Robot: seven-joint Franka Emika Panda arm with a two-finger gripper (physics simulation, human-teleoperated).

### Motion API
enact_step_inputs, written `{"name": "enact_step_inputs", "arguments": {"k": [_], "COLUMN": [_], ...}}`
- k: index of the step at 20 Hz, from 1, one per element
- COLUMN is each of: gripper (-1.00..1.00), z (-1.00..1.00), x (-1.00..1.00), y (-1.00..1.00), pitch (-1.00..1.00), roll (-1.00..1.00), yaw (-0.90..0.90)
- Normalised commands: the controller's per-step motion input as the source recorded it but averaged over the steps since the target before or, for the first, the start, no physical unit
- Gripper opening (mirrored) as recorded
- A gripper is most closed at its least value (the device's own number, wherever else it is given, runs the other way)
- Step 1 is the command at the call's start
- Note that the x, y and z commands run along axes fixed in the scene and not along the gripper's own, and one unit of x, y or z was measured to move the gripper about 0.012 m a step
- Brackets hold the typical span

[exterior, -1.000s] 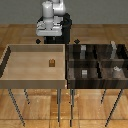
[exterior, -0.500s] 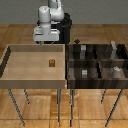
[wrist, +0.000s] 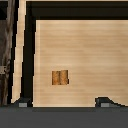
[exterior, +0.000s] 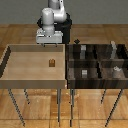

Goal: Place the loaf of bread into the appropriate compartment.

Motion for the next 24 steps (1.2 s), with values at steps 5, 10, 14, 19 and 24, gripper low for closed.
{"name": "enact_step_inputs", "arguments": {"k": [5,10,14,19,24], "gripper": [1.0,1.0,1.0,-1.0,-1.0], "z": [-0.4,-0.8,-1.0,-0.8,0.0], "x": [0.2,0.0,0.0,0.0,0.0], "y": [0.0,0.0,0.0,0.0,0.0], "pitch": [0.0,0.0,0.0,0.0,0.0], "roll": [0.0,0.0,0.0,0.0,0.0], "yaw": [0.0,0.0,0.0,0.0,0.0]}}
